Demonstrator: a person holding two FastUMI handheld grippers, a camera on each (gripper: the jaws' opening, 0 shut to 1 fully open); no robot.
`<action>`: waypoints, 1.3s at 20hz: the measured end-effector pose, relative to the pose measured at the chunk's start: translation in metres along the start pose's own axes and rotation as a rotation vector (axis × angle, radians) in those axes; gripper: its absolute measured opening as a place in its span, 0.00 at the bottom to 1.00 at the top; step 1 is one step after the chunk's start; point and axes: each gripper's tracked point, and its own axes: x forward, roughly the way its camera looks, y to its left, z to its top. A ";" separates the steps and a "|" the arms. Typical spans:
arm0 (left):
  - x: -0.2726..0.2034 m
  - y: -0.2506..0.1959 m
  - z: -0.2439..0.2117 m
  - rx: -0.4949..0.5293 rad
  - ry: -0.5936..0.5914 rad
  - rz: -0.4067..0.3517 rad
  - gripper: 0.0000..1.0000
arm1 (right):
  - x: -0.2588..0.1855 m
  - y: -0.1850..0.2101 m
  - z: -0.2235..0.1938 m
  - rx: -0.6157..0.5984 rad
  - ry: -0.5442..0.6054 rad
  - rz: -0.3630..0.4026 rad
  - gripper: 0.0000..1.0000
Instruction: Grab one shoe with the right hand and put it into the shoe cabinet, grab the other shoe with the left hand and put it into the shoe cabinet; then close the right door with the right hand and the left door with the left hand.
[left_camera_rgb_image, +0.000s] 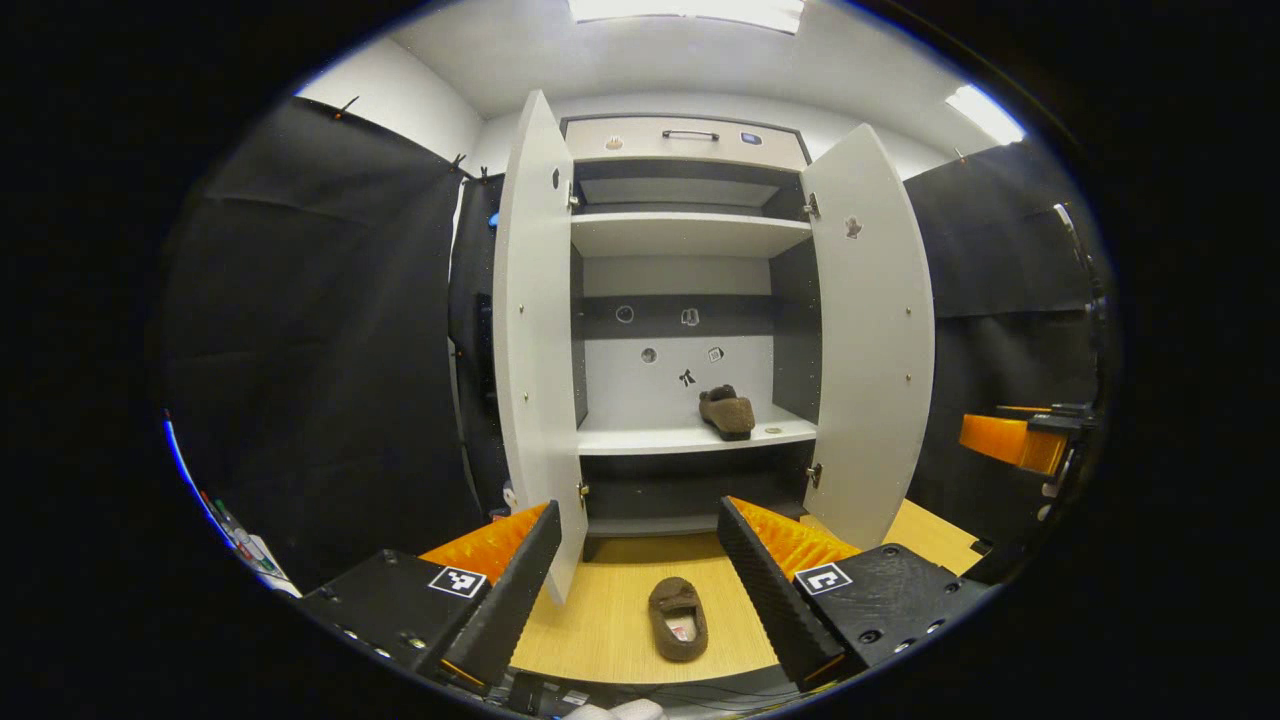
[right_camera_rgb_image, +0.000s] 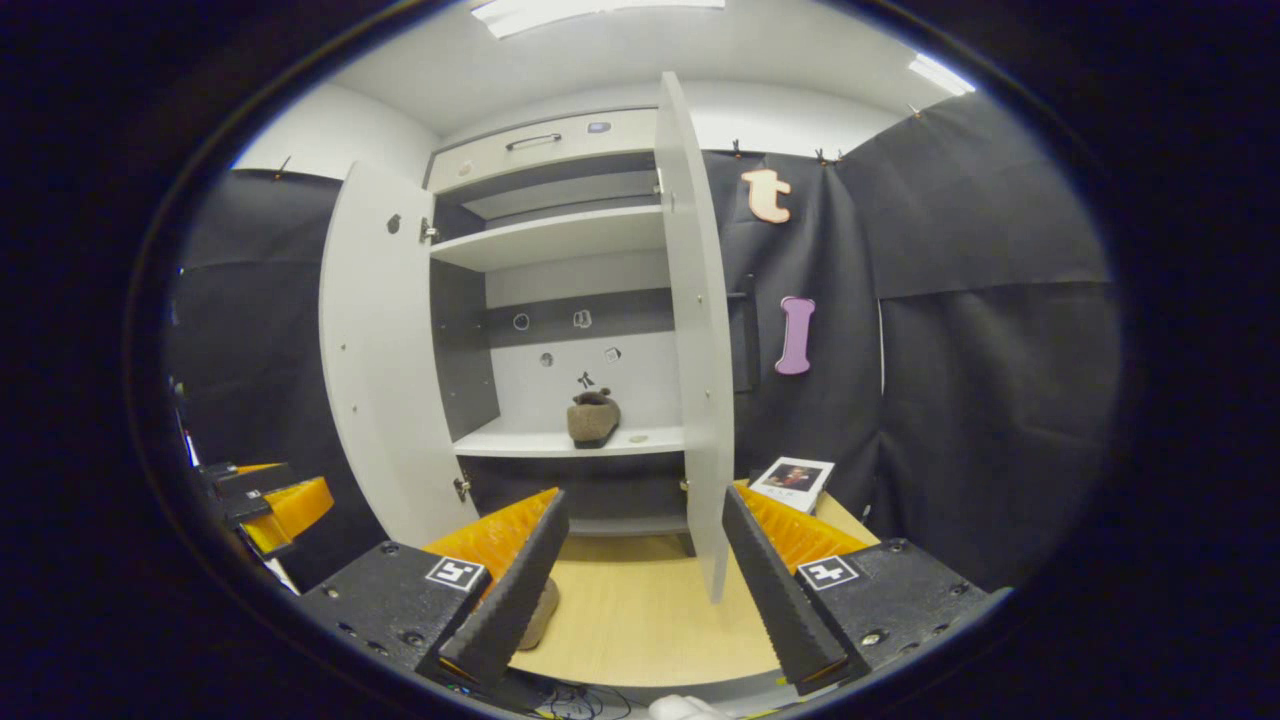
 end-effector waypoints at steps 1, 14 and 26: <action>0.007 -0.002 -0.008 -0.010 0.016 -0.008 0.96 | -0.001 -0.002 -0.002 -0.005 0.007 -0.002 0.98; 0.116 -0.005 -0.240 -0.007 0.407 -0.052 0.96 | -0.006 -0.051 -0.039 -0.045 0.150 -0.129 0.99; 0.213 0.015 -0.359 -0.021 0.601 -0.039 0.97 | -0.002 -0.072 -0.062 -0.026 0.246 -0.192 0.99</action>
